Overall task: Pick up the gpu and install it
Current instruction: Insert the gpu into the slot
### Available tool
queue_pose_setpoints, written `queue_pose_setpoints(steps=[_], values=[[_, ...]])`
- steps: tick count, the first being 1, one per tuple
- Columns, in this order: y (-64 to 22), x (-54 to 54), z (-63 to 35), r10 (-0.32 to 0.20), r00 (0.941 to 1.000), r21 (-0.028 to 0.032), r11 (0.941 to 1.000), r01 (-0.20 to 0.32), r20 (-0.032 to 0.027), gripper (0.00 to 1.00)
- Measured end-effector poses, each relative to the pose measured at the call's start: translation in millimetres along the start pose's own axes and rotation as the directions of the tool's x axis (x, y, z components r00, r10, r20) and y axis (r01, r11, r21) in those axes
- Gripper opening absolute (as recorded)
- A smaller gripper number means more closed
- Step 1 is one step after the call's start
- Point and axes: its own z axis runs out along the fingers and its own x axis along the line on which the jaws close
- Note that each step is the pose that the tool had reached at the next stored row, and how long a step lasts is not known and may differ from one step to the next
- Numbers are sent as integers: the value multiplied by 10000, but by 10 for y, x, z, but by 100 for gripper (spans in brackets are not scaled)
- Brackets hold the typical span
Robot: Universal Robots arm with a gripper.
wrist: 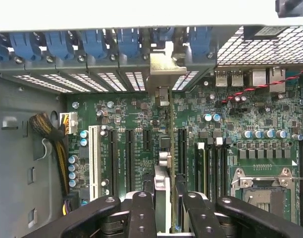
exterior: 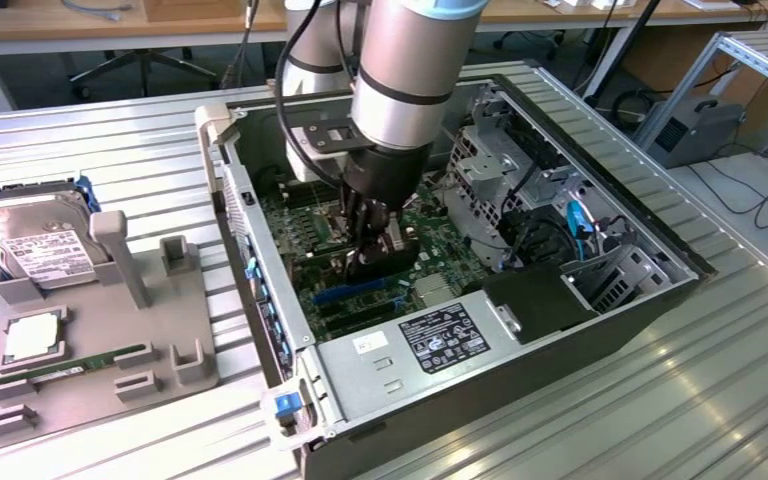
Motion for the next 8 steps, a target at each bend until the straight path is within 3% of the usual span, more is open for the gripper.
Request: queue_pose_setpoints(steps=[8], values=[[36,-1,3,51,10000,6,10000,-51,1,27]])
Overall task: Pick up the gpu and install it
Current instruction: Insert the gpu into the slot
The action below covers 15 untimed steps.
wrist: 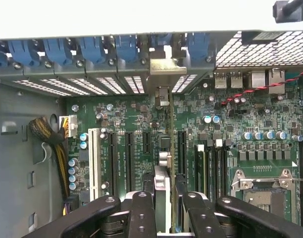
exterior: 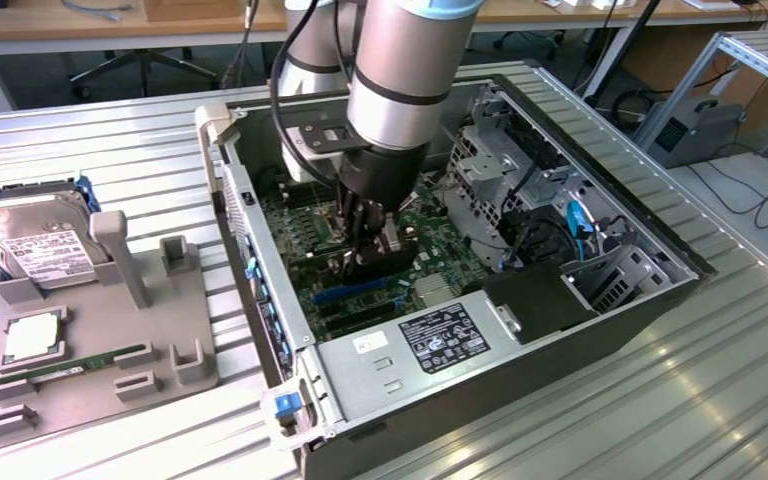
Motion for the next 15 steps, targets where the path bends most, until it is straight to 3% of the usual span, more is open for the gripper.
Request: queue_pose_setpoints(steps=[15], values=[[41,1,16,68,10000,5,10000,-68,-10,27]])
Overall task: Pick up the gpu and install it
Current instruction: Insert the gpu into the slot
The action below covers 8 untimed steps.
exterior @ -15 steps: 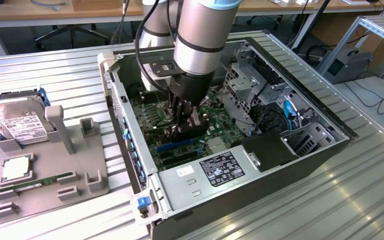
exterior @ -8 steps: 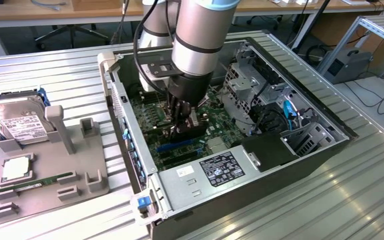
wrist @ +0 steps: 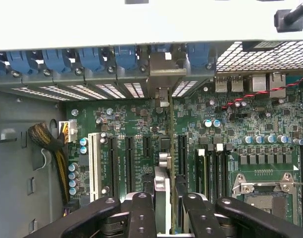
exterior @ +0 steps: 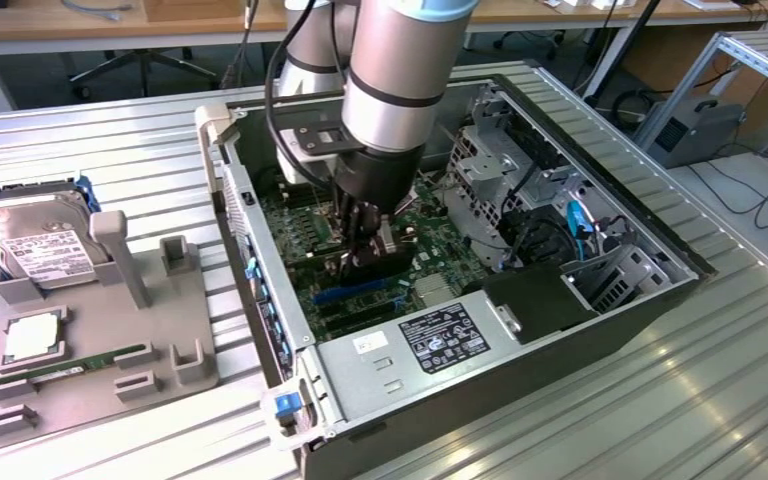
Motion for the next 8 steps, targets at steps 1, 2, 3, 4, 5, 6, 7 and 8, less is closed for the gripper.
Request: queue_pose_setpoints(steps=[1,2,3,4,5,6,7,8], values=[[2,0,2,15,10000,-1,10000,-15,1,27],[3,1,3,22,10000,-1,10000,-22,0,27],[3,1,4,27,10000,-2,10000,-27,0,27],[3,0,7,34,10000,-1,10000,-34,1,27],[3,0,10,41,10000,-1,10000,-41,2,27],[3,0,13,51,10000,-1,10000,-51,2,27],[3,0,16,59,10000,-1,10000,-59,2,27],[2,0,20,68,10000,-1,10000,-68,3,27]])
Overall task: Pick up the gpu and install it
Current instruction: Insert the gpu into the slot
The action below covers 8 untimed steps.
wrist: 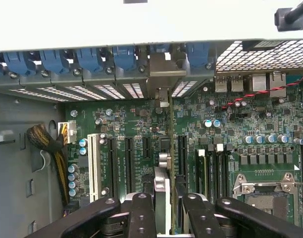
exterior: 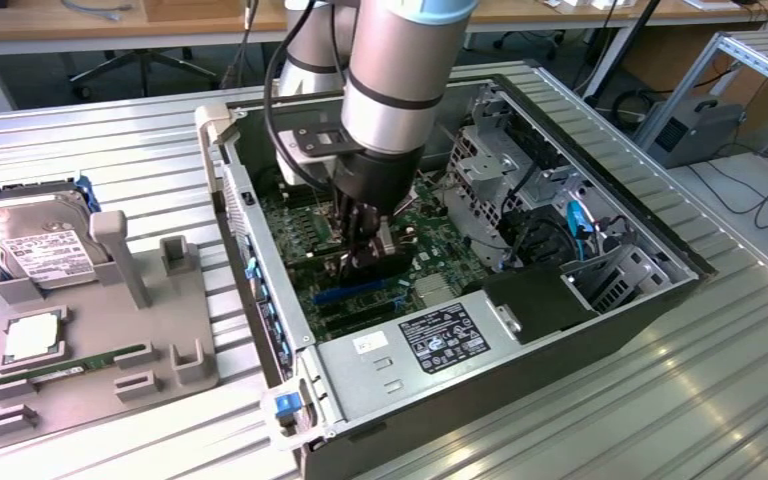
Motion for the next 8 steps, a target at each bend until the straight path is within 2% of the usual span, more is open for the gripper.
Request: queue_pose_setpoints(steps=[8], values=[[-2,0,28,90,10000,-3,10000,-90,-5,27]])
